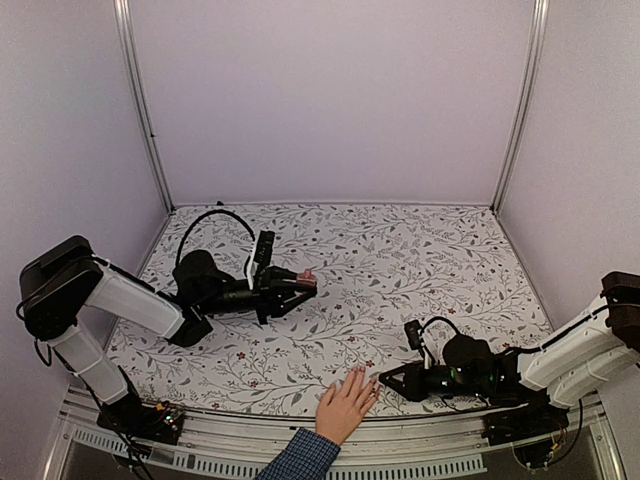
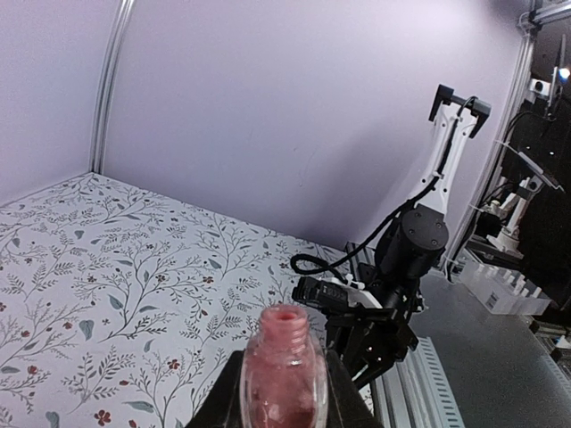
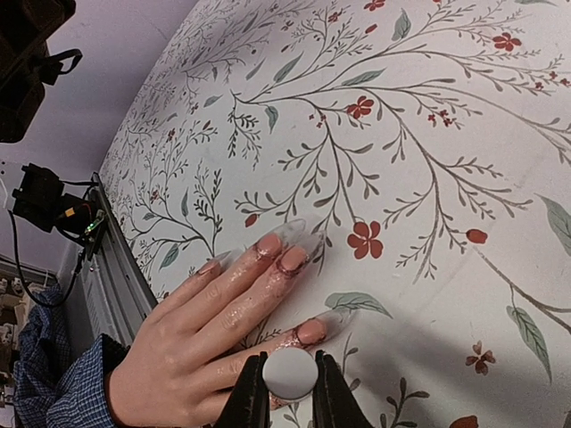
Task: Paint the nails
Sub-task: Paint the nail polish on the nail.
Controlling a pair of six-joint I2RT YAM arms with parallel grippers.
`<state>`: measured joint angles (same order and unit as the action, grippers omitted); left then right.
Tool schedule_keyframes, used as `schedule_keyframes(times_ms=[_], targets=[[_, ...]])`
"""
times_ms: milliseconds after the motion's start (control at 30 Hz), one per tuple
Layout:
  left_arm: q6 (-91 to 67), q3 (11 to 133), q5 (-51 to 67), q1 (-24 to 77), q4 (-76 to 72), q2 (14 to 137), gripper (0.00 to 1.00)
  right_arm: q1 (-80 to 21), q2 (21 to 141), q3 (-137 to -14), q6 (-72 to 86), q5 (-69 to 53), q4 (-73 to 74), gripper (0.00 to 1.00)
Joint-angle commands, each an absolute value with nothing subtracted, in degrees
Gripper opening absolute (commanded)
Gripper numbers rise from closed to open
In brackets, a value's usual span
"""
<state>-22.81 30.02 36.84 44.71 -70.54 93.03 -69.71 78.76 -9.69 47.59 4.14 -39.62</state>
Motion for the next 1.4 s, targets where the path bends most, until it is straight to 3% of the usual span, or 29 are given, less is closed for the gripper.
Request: schedule_keyframes(times_ms=[0, 1367], targets=[[-23.3, 29.5, 37.3, 43.8, -72.6, 93.8, 0.0, -70.1, 79.2, -10.5, 47.7, 4.7, -38.1, 0.0], [-23.6, 30.0, 37.5, 43.7, -72.8, 94.4, 0.0, -70.1, 77.8, -10.1, 50.4, 8.7, -35.1, 0.0]])
